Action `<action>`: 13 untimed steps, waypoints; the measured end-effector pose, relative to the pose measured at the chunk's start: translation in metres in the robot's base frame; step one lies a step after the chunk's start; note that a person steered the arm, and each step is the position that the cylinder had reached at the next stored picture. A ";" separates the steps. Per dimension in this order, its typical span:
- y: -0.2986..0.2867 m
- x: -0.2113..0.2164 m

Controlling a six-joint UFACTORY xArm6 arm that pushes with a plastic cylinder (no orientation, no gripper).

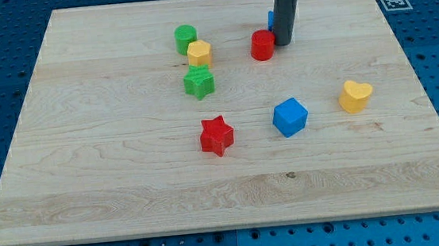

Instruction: Nudge the green star a bit right

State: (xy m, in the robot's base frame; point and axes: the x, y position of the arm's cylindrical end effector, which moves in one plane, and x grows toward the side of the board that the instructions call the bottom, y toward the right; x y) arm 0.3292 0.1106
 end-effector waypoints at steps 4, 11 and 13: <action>-0.020 0.114; -0.242 0.077; -0.189 0.077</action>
State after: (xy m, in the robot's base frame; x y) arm 0.4065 -0.0784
